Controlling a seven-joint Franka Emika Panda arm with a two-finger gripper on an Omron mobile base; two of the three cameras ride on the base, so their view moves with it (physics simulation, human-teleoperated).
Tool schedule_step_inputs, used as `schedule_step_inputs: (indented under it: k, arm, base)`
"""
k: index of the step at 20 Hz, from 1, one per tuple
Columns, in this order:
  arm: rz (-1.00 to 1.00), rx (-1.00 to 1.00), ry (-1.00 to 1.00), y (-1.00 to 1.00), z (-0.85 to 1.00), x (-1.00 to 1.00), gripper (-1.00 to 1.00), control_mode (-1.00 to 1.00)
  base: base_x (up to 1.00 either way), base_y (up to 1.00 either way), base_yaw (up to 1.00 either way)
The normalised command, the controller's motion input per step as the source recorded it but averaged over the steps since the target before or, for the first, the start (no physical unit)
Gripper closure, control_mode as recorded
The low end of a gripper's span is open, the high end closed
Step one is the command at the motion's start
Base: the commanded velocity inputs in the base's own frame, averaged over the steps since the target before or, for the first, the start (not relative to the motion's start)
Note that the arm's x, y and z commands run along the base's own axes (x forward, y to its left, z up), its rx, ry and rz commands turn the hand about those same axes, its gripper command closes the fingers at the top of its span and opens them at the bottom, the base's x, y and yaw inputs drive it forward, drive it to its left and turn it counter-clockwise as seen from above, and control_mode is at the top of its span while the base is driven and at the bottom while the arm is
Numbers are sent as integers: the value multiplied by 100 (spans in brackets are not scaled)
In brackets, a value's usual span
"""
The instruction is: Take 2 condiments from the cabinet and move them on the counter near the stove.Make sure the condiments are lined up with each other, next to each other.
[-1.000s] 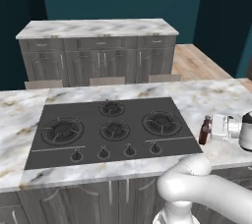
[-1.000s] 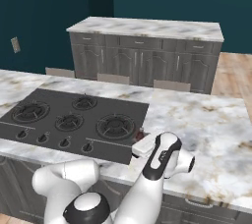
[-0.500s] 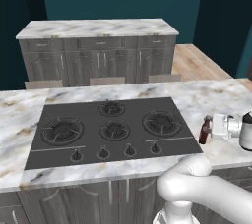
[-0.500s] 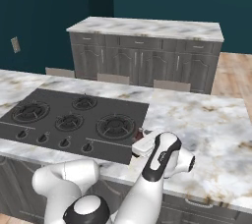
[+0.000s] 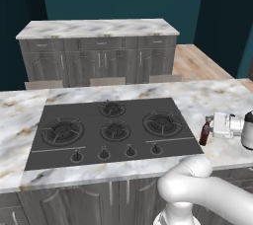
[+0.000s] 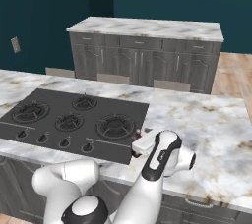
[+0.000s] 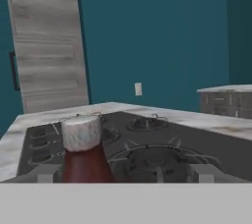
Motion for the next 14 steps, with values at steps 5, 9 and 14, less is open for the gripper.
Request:
schedule_step_inputs:
  k: [5,9,14]
  arm:
    - [0,0,4,0,39,-3,-100,-100]
    - [0,0,2,0,52,-4,-100,-100]
    - [0,-1,3,8,70,-16,-100,-100]
  base:
    - [0,0,0]
    - [0,0,0]
    - [0,0,0]
